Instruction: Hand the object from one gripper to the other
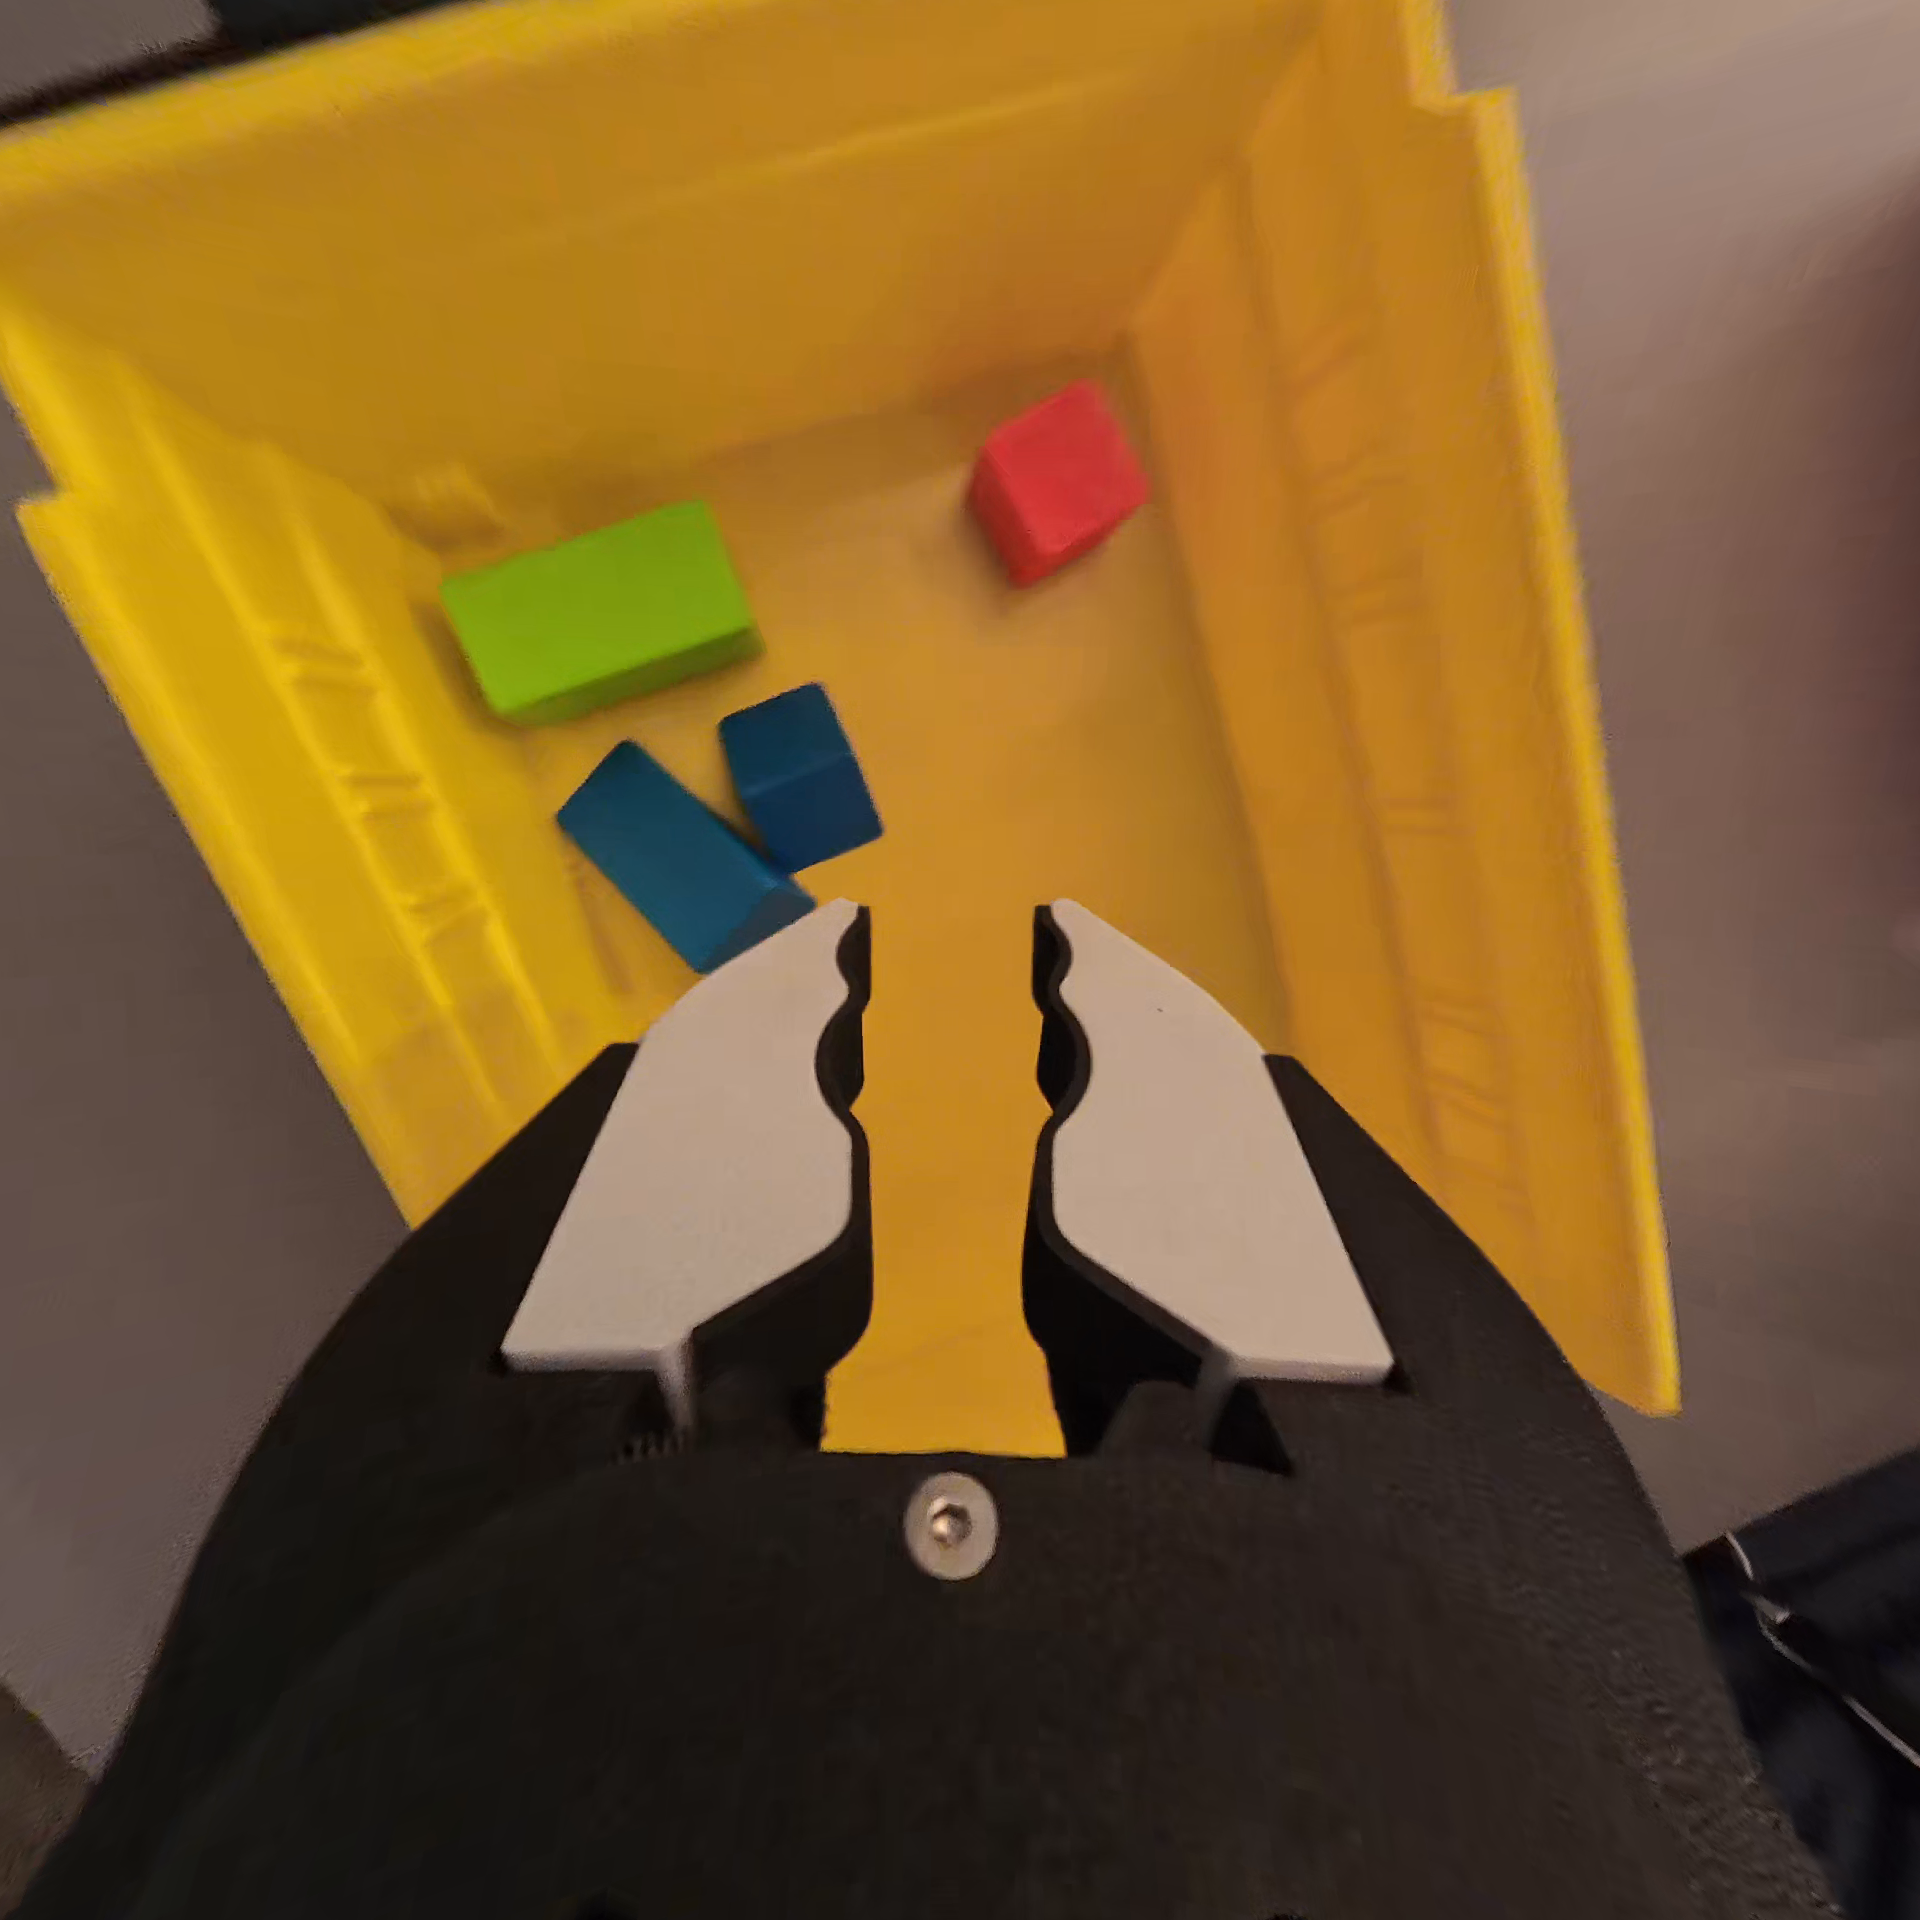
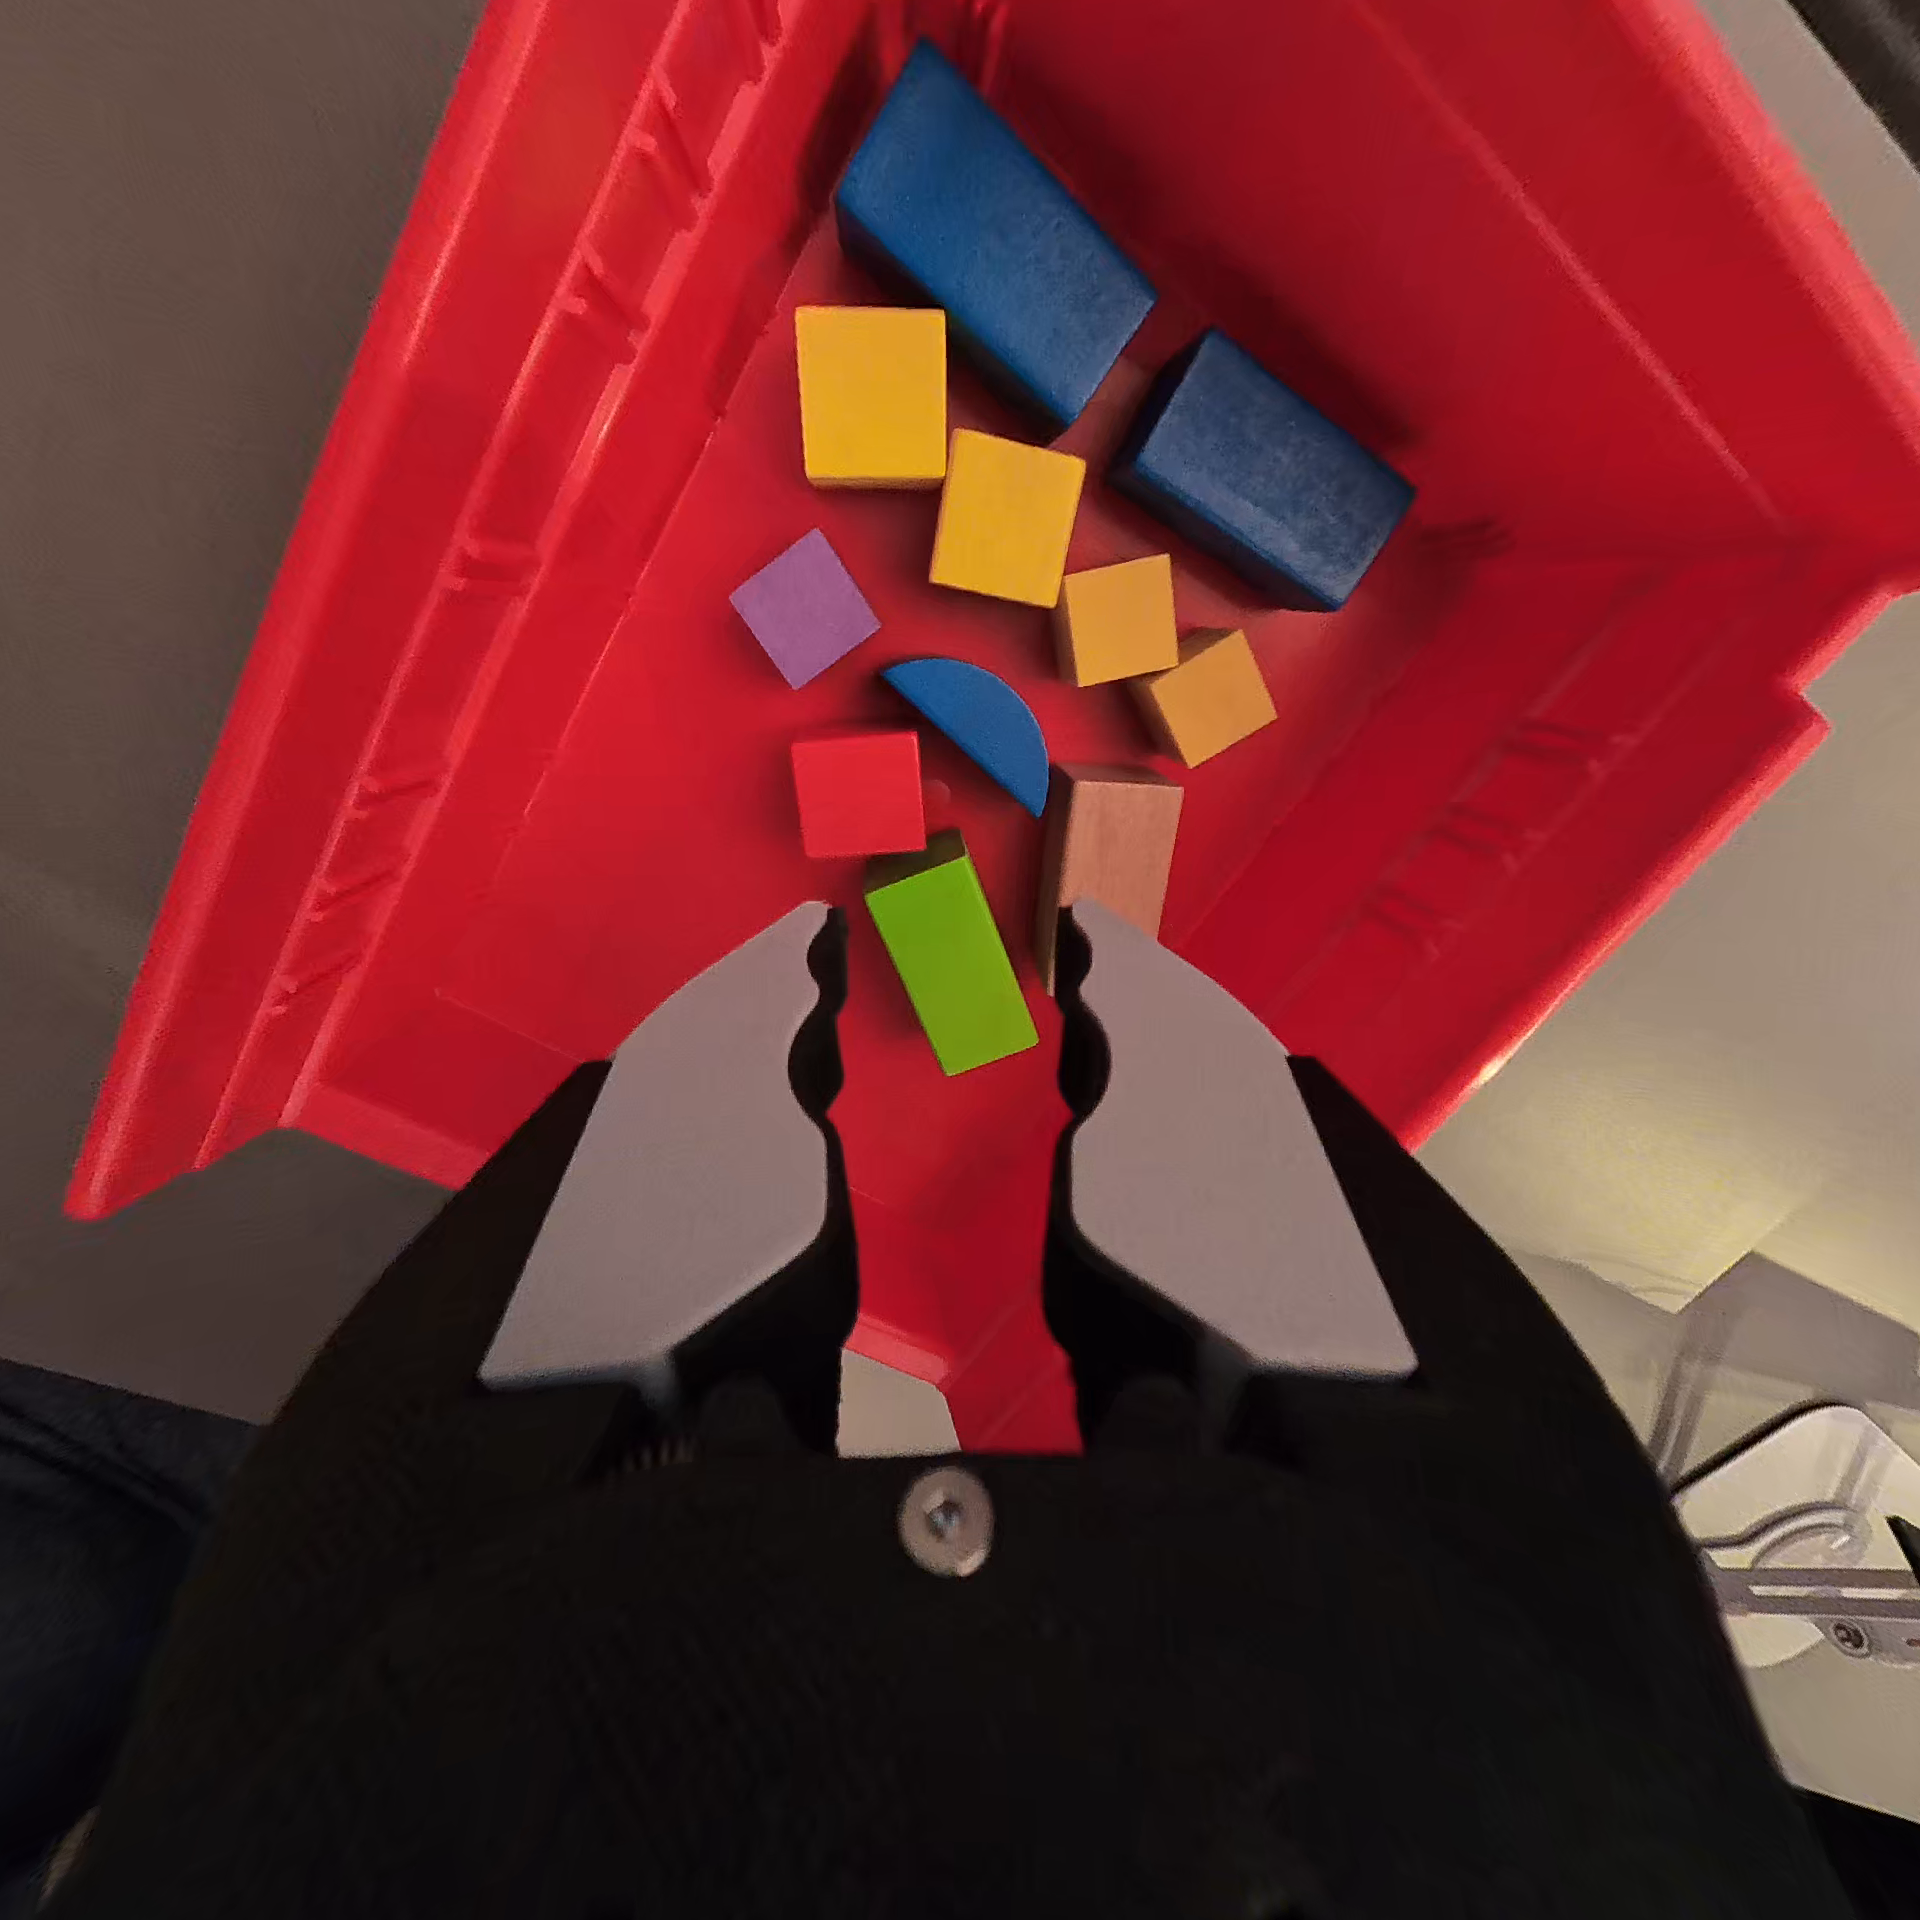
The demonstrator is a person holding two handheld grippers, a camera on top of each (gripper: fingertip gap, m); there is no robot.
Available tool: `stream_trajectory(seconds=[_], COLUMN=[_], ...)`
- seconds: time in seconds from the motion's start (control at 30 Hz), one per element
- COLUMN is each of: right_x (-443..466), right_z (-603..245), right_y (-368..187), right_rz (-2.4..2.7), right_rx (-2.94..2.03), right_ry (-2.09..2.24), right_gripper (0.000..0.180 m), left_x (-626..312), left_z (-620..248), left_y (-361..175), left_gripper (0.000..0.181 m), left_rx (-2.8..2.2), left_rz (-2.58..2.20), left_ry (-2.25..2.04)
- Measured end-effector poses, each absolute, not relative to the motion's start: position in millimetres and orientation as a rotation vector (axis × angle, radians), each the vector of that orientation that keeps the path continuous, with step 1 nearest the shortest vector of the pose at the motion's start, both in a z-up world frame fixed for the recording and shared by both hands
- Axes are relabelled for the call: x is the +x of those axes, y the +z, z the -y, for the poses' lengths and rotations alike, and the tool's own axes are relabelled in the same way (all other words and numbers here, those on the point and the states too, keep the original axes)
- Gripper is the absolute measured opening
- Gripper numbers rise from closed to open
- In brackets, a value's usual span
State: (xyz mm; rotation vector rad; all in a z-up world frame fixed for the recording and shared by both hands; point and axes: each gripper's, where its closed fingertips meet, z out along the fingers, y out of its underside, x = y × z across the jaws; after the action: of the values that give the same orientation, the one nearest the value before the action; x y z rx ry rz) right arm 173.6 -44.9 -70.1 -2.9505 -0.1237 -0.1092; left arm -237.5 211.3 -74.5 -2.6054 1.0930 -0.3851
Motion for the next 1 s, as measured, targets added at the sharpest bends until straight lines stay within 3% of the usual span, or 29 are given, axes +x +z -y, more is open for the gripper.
stream_trajectory(seconds=[0.33,1.0], right_x=[169,163], right_z=[45,49], right_y=[-78,-88], right_rz=[0.184,0.251], right_rx=[-2.994,-3.059], right_ry=[-0.135,-0.146], right_gripper=[0.04,0.04], left_x=[-262,-279], left_z=[-240,-240], left_y=[-123,-151], left_gripper=[0.027,0.041], left_rx=[-2.756,-2.907], left_rz=[-0.912,-0.804], left_ry=[-0.002,0.075])
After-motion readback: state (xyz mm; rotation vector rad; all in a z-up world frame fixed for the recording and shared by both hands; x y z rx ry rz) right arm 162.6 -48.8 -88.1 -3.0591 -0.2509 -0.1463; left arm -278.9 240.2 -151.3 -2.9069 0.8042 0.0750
